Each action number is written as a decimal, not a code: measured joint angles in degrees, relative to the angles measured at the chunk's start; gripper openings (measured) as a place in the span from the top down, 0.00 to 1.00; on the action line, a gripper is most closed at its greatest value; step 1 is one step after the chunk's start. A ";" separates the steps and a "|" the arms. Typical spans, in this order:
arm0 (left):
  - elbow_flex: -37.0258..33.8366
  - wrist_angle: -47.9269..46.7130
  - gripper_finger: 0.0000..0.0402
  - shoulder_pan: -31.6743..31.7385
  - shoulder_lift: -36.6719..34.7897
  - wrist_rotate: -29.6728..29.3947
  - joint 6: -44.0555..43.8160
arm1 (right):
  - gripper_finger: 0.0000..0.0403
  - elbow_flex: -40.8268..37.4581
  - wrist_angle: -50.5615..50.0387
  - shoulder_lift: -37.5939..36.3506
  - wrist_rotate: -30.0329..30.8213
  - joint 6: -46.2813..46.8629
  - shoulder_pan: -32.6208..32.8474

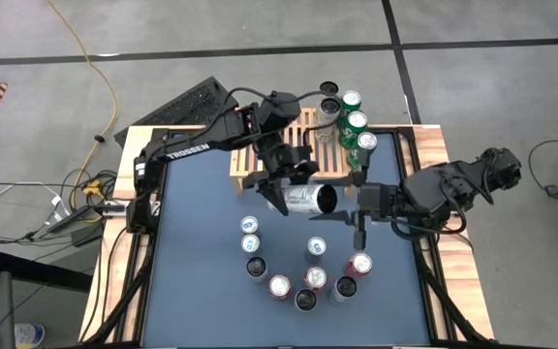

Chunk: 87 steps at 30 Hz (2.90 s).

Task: Place canned beverage on shelf
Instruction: Put the white-yellow soda can on the shelf aligned with the other white-yellow soda can

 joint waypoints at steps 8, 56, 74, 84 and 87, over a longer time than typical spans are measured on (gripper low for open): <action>2.81 -13.24 0.35 2.51 -2.51 -16.63 13.60 | 0.58 -0.17 -4.58 -0.81 7.41 -1.39 2.09; 2.60 -45.61 0.18 1.99 -4.35 -67.88 35.23 | 0.59 0.13 -18.49 -0.94 5.72 -4.93 0.00; 2.69 -37.92 0.18 5.77 -9.77 -55.59 24.44 | 0.59 5.68 -38.43 0.64 -9.25 21.50 -23.55; 2.69 -34.96 0.18 4.87 -8.87 -55.36 22.84 | 0.59 5.63 -39.90 6.97 -17.44 17.22 -35.35; 2.69 -33.84 0.18 4.89 -8.79 -55.70 21.69 | 0.59 5.60 -40.98 8.75 -18.13 18.35 -37.06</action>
